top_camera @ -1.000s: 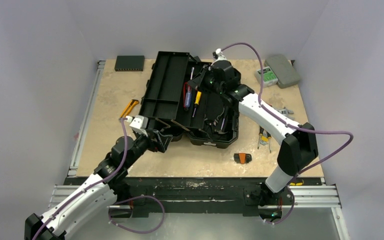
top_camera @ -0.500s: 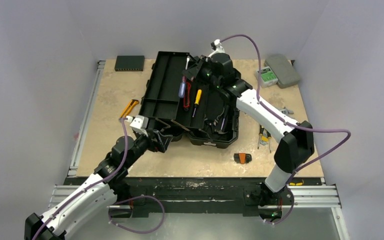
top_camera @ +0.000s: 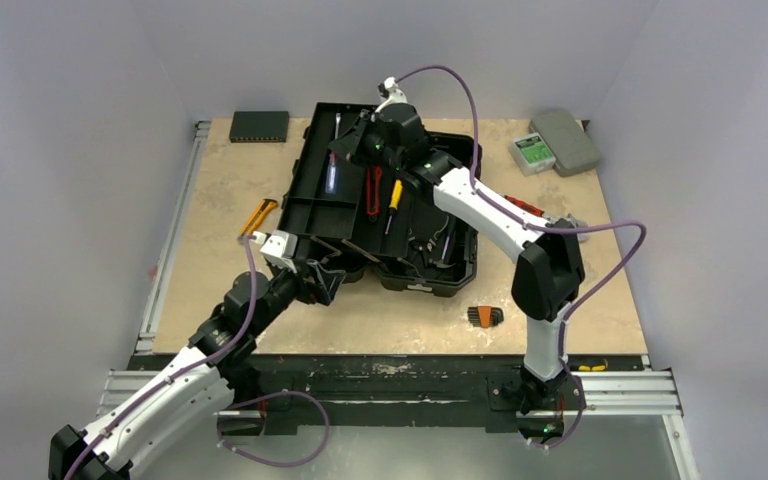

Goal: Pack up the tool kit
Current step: Place the screwdriver in the toolbox.

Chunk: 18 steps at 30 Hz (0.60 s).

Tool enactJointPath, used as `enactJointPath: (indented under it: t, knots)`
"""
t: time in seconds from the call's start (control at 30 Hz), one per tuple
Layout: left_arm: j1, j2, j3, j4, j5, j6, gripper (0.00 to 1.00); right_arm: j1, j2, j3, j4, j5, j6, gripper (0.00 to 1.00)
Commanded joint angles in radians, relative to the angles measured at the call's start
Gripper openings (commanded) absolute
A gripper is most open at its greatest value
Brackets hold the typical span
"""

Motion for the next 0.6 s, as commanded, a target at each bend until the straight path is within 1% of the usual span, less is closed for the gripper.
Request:
enactJointPath:
  t: [0.0,0.1,0.13,0.27,0.3,0.33,0.37,0.4,0.43,0.5,0.57]
  knots:
    - [0.001,0.002,0.007,0.052,0.011,0.023,0.87,-0.003,0.044,0.079,0.026,0.004,0.013,0.0]
    - [0.001,0.001,0.006,0.051,0.009,0.023,0.87,-0.002,0.075,0.081,0.027,0.013,0.026,0.0]
    - [0.001,0.0,0.006,0.05,0.009,0.023,0.87,-0.002,0.081,0.08,0.023,0.021,0.033,0.01]
    - [0.002,0.001,0.006,0.05,0.009,0.023,0.87,-0.002,0.083,0.068,0.005,0.046,0.042,0.12]
    - [0.001,0.0,0.007,0.05,0.009,0.023,0.87,-0.003,0.078,0.066,0.003,0.045,0.041,0.16]
    - [0.001,0.002,0.006,0.05,0.009,0.023,0.87,-0.003,0.074,0.062,0.001,0.046,0.04,0.24]
    - [0.002,0.002,0.006,0.05,0.009,0.023,0.87,-0.002,0.067,0.059,-0.001,0.045,0.039,0.36]
    - [0.002,0.002,0.007,0.049,0.009,0.023,0.87,-0.003,0.056,0.052,-0.002,0.046,0.037,0.45]
    - [0.001,0.001,0.007,0.051,0.009,0.022,0.87,-0.003,0.046,0.045,-0.002,0.045,0.034,0.51]
    - [0.0,0.002,0.007,0.049,0.009,0.023,0.87,-0.004,0.019,0.028,-0.006,0.057,0.026,0.58]
    - [0.001,0.001,0.006,0.05,0.009,0.023,0.87,-0.004,-0.012,0.01,-0.014,0.077,0.019,0.67]
